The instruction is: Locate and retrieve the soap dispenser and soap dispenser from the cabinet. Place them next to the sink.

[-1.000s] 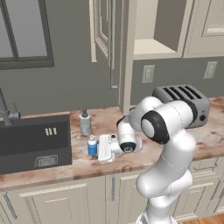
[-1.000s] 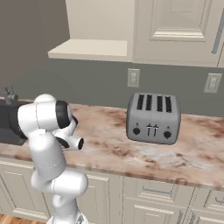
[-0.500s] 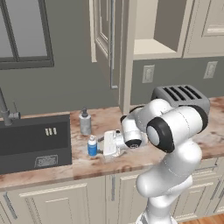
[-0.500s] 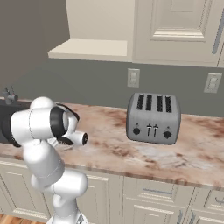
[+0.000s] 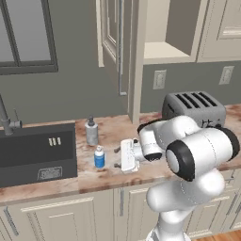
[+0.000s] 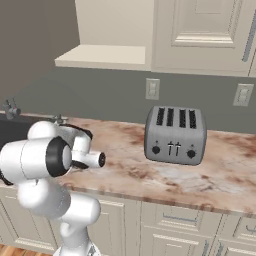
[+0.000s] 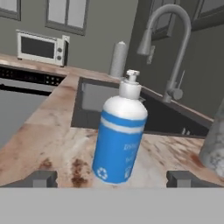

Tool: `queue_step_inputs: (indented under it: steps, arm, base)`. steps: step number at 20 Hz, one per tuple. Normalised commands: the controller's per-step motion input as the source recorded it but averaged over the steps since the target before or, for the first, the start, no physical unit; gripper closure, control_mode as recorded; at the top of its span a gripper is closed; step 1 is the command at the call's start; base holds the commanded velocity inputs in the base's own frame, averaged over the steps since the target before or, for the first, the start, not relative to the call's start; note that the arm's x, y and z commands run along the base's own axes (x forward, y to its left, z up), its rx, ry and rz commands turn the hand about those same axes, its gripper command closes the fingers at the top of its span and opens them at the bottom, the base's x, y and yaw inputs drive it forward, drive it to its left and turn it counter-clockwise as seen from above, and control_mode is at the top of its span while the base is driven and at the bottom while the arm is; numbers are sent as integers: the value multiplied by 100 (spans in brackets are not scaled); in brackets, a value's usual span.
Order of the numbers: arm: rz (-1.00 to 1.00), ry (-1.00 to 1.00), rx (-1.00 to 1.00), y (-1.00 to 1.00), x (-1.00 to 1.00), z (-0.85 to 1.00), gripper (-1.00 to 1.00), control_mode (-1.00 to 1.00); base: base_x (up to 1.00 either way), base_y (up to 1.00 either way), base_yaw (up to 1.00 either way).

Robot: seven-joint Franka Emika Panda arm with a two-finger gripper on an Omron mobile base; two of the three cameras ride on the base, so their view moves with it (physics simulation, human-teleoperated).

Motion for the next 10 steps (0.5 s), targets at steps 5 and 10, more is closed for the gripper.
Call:
queue_step_inputs:
  steps: [5,10]
  arm:
    - [0,2,-16,-16,-20,66,-100,-100]
    - [0,11,-20,-11,-1,84,-100,-100]
  base:
    - [0,0,0]
    - [0,0,0]
